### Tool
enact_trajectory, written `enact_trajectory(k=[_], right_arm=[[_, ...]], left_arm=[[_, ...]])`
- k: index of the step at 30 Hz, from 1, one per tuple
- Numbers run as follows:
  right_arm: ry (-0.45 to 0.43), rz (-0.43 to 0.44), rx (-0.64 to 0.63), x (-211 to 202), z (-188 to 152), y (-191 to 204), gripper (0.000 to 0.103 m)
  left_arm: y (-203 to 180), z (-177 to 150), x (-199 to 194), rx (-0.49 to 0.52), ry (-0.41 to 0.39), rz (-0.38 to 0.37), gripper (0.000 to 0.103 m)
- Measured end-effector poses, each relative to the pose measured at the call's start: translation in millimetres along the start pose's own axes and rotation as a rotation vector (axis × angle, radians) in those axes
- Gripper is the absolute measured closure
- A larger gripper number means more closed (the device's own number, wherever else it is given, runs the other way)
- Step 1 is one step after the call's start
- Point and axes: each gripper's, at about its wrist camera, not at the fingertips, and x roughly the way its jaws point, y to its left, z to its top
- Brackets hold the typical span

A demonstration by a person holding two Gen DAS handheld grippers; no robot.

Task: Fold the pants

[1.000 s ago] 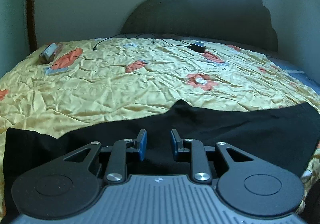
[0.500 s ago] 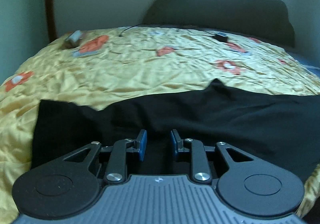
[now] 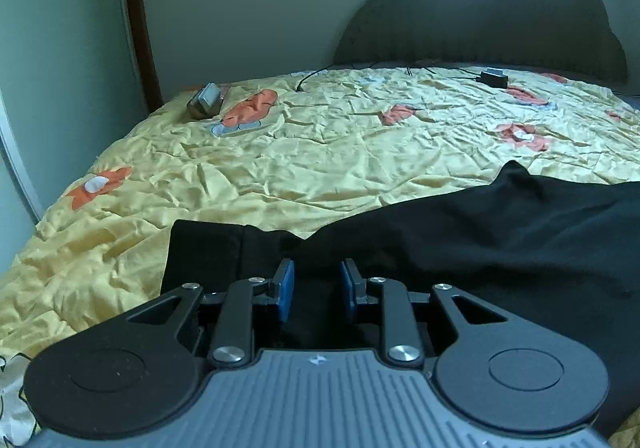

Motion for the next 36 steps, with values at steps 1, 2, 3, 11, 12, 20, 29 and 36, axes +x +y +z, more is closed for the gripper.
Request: enact_trajectory(k=[1,2,3,11,12,20,29,36], right_arm=[[-0.065,-0.045,-0.085,-6,-1,12,0.07],[-0.122,-0.073,-0.144,-10,-2,22,0.07],[-0.177,-0.066,-0.201,-12,-1,33,0.07],[-0.08,-0.12,-0.45,28,-23,75,0.058],[-0.105,-0.112,-0.446,21,-23,80,0.057],[0.0,0.368,-0.708,7,-55,231,0.057],[0.07,0.494,-0.978,28,-119,352,0.056],[0.096,0.462,-0.863,43,-121,358,0.052]], left_arm=[[-1,0,-2,0.004,-0.009,0.002,0.078],[-2,-1,-3,0.015,-0.012,0.001,0.078],[-2,-2,-2,0.029,-0.007,0.003,0.078],[3,1,-6,-0.01,-0.023,-0.03,0.078],[-3,5,-9,0.018,-0.044,-0.022,0.078],[-60,39,1,0.107,-0.083,-0.225,0.078],[-129,56,46,0.248,-0.053,-0.354,0.078],[-127,61,86,0.2,0.043,-0.263,0.069]])
